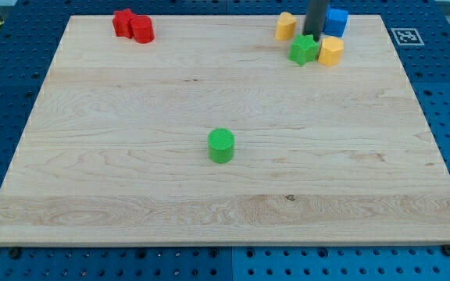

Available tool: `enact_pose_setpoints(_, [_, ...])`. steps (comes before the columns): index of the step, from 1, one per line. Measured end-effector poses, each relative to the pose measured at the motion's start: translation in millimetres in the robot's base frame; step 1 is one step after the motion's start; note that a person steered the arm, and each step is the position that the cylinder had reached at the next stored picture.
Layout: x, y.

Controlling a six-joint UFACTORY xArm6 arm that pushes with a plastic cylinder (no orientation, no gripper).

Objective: Place the green star vertically above the green circle

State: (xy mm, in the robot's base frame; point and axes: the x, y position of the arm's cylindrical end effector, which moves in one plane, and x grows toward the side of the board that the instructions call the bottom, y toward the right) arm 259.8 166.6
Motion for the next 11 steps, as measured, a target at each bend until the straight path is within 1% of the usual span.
enact_pose_setpoints(1, [6.9, -0.6])
enact_pose_setpoints(3, [47.3, -28.6])
enact_pose_setpoints(6, [47.9, -119.9])
enact_pose_setpoints(8, [47.9, -149.3])
enact_pose_setpoints(9, [47.9, -153.0])
enact_pose_setpoints(10, [35.8, -103.5])
enact_pose_setpoints(11, [12.2, -47.1])
